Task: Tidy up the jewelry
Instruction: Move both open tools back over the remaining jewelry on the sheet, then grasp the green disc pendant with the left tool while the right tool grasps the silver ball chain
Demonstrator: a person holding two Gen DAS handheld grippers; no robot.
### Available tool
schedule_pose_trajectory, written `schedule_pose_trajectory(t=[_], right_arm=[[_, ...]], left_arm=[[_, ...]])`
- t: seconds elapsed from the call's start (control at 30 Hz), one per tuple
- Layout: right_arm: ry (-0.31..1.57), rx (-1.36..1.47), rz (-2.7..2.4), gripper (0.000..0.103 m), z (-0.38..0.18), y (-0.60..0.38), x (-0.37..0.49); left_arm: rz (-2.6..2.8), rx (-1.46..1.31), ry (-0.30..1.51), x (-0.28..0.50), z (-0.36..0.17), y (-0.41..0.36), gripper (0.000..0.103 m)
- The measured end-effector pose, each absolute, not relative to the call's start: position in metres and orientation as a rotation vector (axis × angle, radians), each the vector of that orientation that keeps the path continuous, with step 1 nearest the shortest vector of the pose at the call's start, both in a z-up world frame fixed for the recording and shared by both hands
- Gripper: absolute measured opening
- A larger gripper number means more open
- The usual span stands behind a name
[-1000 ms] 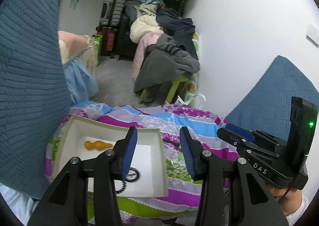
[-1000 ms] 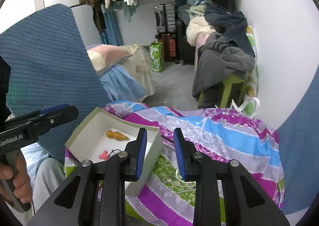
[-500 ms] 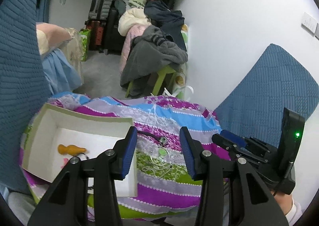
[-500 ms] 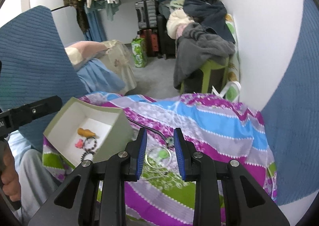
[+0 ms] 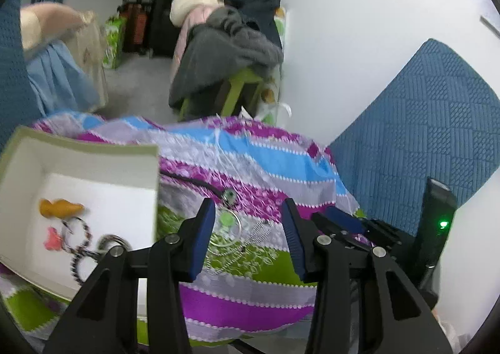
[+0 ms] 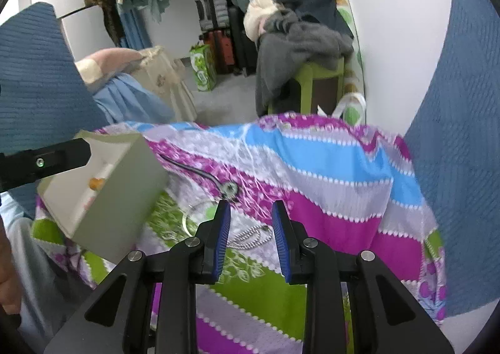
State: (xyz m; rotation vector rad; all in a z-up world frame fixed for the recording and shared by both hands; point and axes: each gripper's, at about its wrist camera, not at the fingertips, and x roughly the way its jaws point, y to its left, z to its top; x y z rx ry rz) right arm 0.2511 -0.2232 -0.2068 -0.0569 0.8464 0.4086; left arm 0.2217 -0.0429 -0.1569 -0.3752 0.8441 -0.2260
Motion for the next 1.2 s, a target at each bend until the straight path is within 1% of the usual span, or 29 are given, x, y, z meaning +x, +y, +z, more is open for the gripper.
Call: schedule_pose_trajectory(t=[0.13,0.3,0.37,0.57,0.9,1.2], right_arm=[[0.884,-0.046,0.424,0.025,-0.228,-0.229,0.257],[0.925,-0.051,0.452,0.025,-0.254,-0.228,0.267],[0.944,-0.052,0.47,0.025,-0.263,-0.227,0.271],[1.002,-0.086,0.496,0.025,-0.287,-0.221,0.283],[1.011,-0.099,0.51,0.026,-0.296,-0.219,0.292],[1.018,-0.092,0.526,0.026,-0.298,-0.218,0.293]], left_arm=[[-0.25,-0.372,0.877,0.227,-0.17,-0.055,0.045],[-0.259,-0.352,0.926,0.24,-0.19,-0.064,0.039],[-0.264,-0.35,0.954,0.247,-0.202,-0.069,0.032],[-0.275,-0.316,1.031,0.268,-0.237,-0.084,0.028],[-0.211,-0.252,1.088,0.295,-0.279,-0.09,0.028],[-0.187,-0.161,1.075,0.303,-0.294,-0.101,0.028]])
